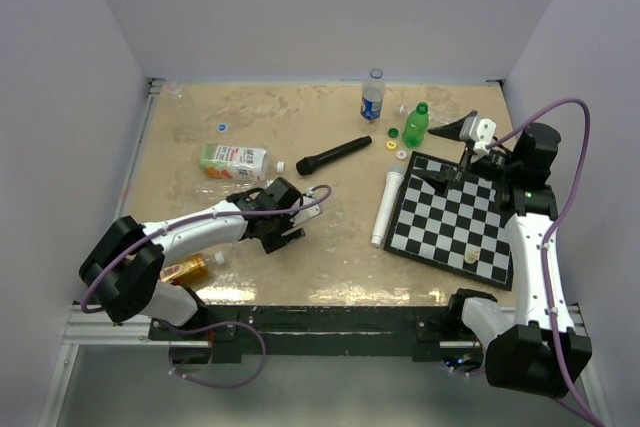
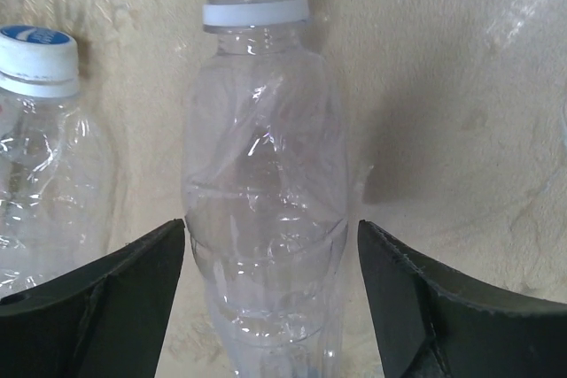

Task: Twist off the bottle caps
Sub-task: Pick up the plastic bottle at the center of the board.

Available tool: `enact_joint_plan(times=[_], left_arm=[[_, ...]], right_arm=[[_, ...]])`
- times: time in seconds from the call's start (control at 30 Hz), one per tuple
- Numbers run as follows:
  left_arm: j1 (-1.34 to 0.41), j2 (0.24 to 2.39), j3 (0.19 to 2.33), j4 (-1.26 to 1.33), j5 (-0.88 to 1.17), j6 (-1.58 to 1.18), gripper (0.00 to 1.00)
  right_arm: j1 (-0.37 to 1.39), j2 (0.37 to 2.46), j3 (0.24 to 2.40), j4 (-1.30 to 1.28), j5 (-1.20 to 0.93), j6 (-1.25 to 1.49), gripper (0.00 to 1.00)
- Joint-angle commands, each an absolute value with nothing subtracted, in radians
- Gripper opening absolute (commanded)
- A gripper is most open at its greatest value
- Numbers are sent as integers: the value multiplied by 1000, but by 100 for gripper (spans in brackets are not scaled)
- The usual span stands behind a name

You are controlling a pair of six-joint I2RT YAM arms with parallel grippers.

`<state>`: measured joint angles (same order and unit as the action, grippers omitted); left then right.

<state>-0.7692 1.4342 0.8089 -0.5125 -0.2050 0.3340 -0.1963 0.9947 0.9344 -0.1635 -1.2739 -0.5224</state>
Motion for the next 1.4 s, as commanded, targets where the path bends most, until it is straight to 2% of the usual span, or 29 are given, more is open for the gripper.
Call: enact_joint_plan(times=[0.0, 0.2, 0.23, 0.37, 0.5, 0.8, 1.03, 1.23, 1.37], left_arm=[[-762, 1433, 798, -525, -198, 351, 81], [-762, 1466, 788, -506, -170, 356, 64], [-762, 1471, 788, -503, -167, 353, 56], [-762, 1465, 790, -495, -152, 351, 37], [-762, 1425, 805, -488, -137, 348, 24], [-782, 1247, 825, -427, -5, 356, 14], [-795, 1190, 845, -361, 107, 299, 8], [-795, 1178, 839, -298, 127, 308, 8], [-793, 1178, 822, -262, 118, 308, 6]], right_arm=[[-192, 986, 936, -140, -1275, -514, 98], [-192, 985, 936, -140, -1275, -512, 98], [-192, 983, 936, -140, -1275, -512, 98], [-192, 985, 936, -138, -1273, -512, 98], [-192, 989, 936, -138, -1272, -512, 98], [-192, 1003, 940, -144, -1275, -511, 98], [-144, 1057, 982, -225, -1243, -569, 98], [18, 1163, 1109, -452, -1112, -738, 98], [57, 1294, 1228, -752, -1068, -989, 98]])
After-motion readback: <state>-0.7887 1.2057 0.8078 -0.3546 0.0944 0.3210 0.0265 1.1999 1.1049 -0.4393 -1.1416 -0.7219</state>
